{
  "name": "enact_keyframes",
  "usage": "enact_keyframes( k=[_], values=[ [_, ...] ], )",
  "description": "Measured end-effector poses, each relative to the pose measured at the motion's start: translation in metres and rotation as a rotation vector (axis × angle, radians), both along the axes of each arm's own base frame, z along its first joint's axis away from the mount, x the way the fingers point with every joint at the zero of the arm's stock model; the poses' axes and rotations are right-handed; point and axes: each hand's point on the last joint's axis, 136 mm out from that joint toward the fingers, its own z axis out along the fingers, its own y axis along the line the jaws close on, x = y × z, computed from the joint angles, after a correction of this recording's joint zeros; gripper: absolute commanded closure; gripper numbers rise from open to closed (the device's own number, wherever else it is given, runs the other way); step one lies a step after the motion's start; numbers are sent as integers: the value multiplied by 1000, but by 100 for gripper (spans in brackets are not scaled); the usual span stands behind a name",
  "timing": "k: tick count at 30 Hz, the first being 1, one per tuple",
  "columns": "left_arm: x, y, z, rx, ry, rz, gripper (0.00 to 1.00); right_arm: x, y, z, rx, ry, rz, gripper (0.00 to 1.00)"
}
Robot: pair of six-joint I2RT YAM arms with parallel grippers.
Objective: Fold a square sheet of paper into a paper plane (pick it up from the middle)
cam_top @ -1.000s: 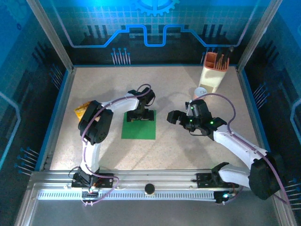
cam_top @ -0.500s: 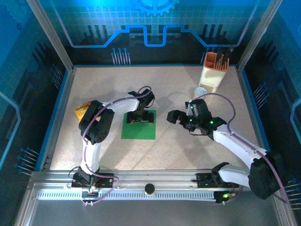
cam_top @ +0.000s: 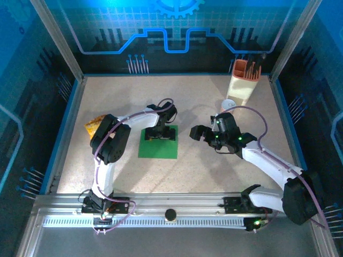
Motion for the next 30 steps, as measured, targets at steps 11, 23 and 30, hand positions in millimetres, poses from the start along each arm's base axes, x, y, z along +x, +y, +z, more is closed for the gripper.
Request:
enact_keyframes(
  k=[11,23,30],
  values=[
    [1,-3,0,-6,-9,-5,8,0,0,0,0,0,0,1],
    [-2,-1,4,-22,-32,-2,47,0,-1,0,-1,0,-5,1],
    [-10,-12,9,-107,-33,8,64,3,-8,-4,-20,18,-58,1]
  ],
)
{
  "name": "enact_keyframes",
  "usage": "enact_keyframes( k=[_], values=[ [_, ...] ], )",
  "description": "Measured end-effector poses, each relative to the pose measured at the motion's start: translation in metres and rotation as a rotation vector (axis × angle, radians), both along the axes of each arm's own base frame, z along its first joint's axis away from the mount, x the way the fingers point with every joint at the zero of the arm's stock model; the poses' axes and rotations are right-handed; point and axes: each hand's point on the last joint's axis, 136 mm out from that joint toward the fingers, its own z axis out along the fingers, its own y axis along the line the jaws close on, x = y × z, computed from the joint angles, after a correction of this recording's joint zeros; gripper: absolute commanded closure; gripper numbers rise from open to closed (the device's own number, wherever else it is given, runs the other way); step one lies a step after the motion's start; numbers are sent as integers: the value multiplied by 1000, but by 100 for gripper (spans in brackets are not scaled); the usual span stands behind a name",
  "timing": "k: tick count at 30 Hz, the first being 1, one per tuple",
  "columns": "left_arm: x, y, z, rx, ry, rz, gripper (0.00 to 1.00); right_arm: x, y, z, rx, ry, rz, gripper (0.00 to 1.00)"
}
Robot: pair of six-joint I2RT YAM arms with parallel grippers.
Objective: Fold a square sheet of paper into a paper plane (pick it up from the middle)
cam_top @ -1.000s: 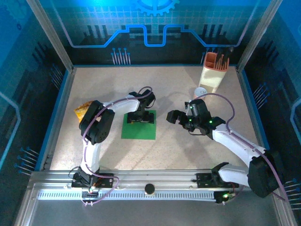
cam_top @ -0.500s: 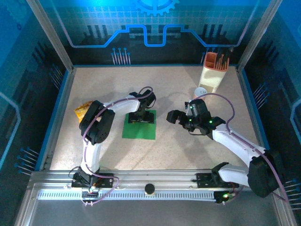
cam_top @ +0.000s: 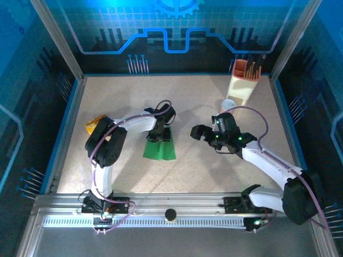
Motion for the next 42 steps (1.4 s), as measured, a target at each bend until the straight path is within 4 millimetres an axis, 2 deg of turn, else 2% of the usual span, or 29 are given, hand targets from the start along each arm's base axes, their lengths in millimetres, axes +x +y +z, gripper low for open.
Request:
enact_keyframes(
  k=[5,10,18,24,28,34,42],
  values=[
    [-3,-20,15,-120,-16,5,65,0,-15,-9,-25,50,-79,1],
    [-5,-44,40,-263,-36,10,66,3,-35,-12,-42,73,-148,1],
    [-4,-95,72,-555,-8,8,64,0,-65,-1,-28,48,-235,1],
    [-9,-122,86,-737,30,9,64,-2,-67,5,-25,28,-232,1],
    [-11,-131,91,-807,44,13,64,-3,-65,6,-14,29,-220,1],
    [-16,-130,85,-821,65,16,63,-2,-51,10,38,21,-156,1],
    [-24,-124,71,-780,96,12,62,-2,-37,-4,66,76,-80,1]
  ],
)
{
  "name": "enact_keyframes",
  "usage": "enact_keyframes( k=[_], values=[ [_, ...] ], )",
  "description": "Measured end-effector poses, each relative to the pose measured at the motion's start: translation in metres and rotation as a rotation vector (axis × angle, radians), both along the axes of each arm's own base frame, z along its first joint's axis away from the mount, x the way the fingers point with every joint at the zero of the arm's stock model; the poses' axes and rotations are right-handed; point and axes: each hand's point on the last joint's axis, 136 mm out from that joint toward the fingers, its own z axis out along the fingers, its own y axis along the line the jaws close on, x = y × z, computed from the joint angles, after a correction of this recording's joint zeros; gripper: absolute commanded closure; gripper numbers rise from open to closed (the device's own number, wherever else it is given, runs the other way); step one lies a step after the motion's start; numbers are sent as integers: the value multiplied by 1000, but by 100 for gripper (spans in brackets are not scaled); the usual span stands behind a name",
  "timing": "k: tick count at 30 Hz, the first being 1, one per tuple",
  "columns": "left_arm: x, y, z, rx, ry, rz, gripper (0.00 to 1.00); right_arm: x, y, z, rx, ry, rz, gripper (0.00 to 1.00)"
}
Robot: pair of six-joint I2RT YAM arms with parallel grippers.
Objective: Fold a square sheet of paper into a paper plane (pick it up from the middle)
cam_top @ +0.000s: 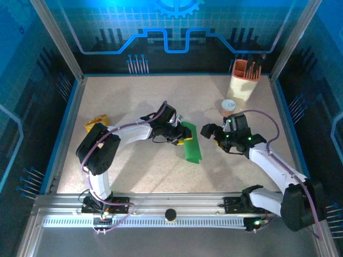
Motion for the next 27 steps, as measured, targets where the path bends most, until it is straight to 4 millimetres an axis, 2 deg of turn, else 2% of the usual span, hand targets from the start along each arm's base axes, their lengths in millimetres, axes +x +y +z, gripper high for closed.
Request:
enact_keyframes(
  k=[8,14,27],
  values=[
    [-15,12,-37,105,73,-48,62,0,11,-3,24,9,38,1],
    [-13,13,-41,135,71,-68,62,0,14,-9,24,28,48,1],
    [-14,24,-54,210,77,-59,58,1,15,-8,19,20,46,1]
  ],
)
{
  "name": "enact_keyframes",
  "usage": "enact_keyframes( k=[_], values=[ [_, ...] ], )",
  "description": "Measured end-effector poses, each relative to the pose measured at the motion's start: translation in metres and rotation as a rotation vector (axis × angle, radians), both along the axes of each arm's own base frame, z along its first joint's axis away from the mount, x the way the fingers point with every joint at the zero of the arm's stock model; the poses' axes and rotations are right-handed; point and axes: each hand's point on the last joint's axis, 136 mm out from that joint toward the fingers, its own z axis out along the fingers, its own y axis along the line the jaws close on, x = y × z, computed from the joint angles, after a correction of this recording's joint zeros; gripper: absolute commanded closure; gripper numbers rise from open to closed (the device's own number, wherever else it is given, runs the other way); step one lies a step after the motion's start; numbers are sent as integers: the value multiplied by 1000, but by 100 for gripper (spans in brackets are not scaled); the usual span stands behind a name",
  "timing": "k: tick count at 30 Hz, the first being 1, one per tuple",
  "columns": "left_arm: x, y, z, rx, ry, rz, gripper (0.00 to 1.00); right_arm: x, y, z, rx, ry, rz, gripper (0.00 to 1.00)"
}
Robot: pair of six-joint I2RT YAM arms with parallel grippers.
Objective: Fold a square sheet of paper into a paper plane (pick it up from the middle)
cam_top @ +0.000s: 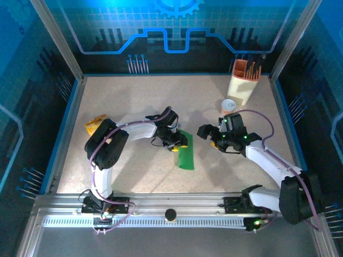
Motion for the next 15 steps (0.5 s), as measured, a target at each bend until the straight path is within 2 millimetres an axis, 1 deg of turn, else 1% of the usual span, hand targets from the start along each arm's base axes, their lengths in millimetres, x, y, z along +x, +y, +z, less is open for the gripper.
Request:
enact_keyframes(
  k=[13,15],
  values=[
    [-1,10,-5,82,-17,-16,52,0,-1,7,7,-29,-3,1],
    [-2,10,-5,95,-21,-20,50,0,-1,8,7,-34,-4,1]
  ],
)
